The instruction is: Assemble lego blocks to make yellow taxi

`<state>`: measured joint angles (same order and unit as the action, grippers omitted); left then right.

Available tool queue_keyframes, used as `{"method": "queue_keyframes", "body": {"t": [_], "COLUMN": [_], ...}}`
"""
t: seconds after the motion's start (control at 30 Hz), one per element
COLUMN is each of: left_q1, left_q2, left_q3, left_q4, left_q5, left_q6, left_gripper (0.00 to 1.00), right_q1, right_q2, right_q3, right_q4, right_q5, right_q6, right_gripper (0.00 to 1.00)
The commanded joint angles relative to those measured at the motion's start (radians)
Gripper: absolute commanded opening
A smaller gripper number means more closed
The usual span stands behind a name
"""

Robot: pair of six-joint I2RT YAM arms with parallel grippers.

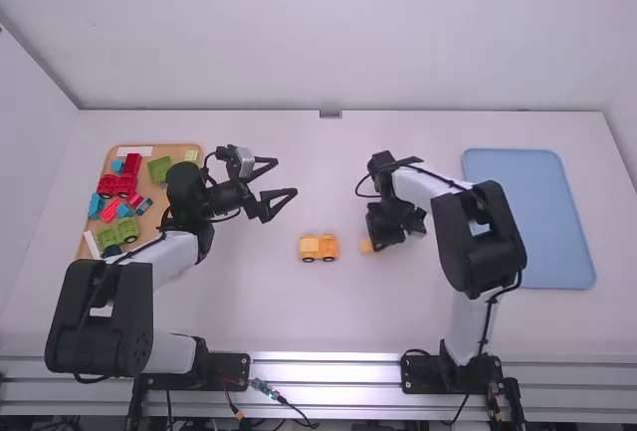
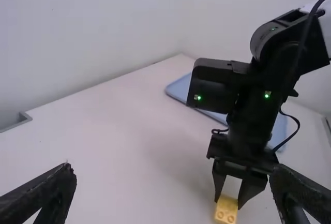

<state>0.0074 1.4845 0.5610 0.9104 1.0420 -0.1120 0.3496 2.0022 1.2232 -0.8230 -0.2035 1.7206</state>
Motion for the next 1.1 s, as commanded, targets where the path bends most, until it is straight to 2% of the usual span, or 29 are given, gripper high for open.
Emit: {"method": "queue_keyframes", "body": {"t": [0.0,0.07,0.37,0.4,0.43,0.47,0.5,0.57,0.7,0.8,1.07], "left_q1": [0.000,0.000,0.000,0.000,0.000,-0.001,-0.001,-0.001,-0.001,-0.001,-0.001], "left_q2": [0.002,0.002,0.002,0.002,0.002,0.002,0.002,0.002,0.002,0.002,0.002], "left_q3": [0.021,0.021,0.021,0.021,0.021,0.021,0.021,0.021,0.021,0.021,0.021], "left_q4": [0.006,0.006,0.006,0.006,0.006,0.006,0.006,0.006,0.006,0.005,0.004], "left_q5": [0.011,0.011,0.014,0.014,0.014,0.014,0.014,0.014,0.014,0.015,0.014], "left_q6": [0.000,0.000,0.000,-0.001,-0.001,-0.001,-0.001,0.000,-0.001,-0.001,0.000], "left_gripper": [0.99,0.99,0.99,0.99,0.99,0.99,0.99,0.99,0.99,0.99,0.99], "right_q1": [-0.010,-0.011,-0.038,-0.042,-0.044,-0.044,-0.044,-0.042,-0.051,-0.061,-0.101], "right_q2": [-0.011,-0.011,-0.011,-0.011,-0.010,-0.011,-0.011,-0.011,-0.011,-0.011,-0.011], "right_q3": [-0.013,-0.013,-0.013,-0.013,-0.013,-0.013,-0.013,-0.013,-0.013,-0.013,-0.013], "right_q4": [-0.019,-0.021,-0.019,-0.018,-0.018,-0.019,-0.018,-0.018,-0.011,-0.010,-0.002], "right_q5": [0.006,0.000,-0.019,-0.031,-0.042,-0.047,-0.053,-0.062,-0.070,-0.102,-0.193], "right_q6": [-0.001,-0.031,-0.098,-0.099,-0.099,-0.099,-0.098,-0.099,-0.134,-0.159,-0.289], "right_gripper": [0.28,0.34,0.42,0.58,0.66,0.67,0.77,0.88,0.90,0.99,0.99]}}
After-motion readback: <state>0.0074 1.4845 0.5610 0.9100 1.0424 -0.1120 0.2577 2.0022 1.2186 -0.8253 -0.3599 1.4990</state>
